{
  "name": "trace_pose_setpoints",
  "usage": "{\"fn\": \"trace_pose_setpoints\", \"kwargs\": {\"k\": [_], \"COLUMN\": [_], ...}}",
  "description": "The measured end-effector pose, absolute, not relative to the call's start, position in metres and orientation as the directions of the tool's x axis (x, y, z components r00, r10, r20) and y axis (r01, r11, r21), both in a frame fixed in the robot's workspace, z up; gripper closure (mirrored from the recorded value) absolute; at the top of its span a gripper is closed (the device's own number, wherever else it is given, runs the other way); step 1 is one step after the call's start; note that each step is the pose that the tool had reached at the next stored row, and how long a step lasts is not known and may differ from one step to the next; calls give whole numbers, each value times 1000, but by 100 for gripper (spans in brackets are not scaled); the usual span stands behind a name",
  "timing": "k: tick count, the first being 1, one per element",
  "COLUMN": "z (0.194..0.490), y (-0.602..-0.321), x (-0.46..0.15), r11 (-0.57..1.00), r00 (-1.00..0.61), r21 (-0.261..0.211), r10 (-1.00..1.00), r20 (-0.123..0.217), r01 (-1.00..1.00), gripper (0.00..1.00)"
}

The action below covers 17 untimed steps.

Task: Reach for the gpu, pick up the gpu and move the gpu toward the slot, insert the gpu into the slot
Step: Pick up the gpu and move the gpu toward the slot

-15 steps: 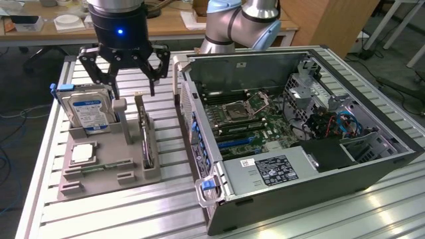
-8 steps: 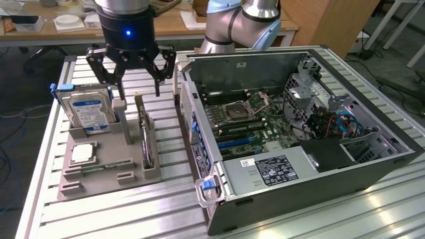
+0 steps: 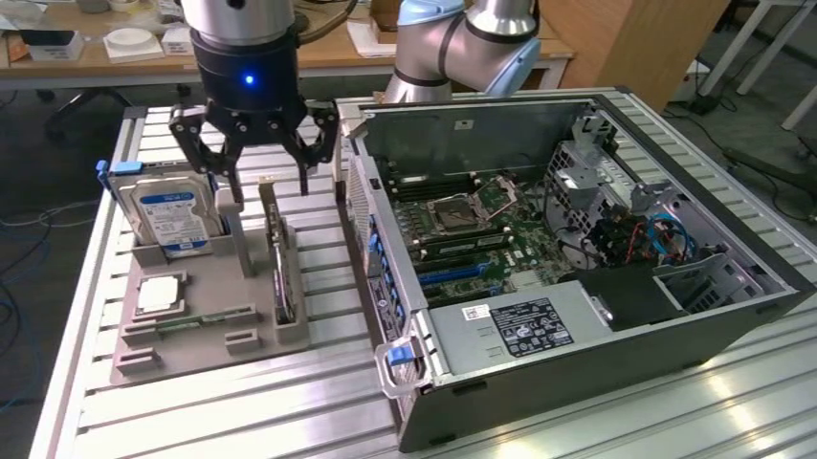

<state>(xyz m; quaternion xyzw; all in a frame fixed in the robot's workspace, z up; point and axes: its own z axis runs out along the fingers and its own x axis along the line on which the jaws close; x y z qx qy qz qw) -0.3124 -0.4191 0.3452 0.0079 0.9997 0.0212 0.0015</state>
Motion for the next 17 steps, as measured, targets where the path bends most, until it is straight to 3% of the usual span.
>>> {"fn": "trace_pose_setpoints", "kwargs": {"k": [17], "z": [314], "y": [-424], "x": [-314], "r11": [999], "r00": [-1000], "r21": [43], "r10": [14], "r20": [-3], "r01": [14], "gripper": [29]}}
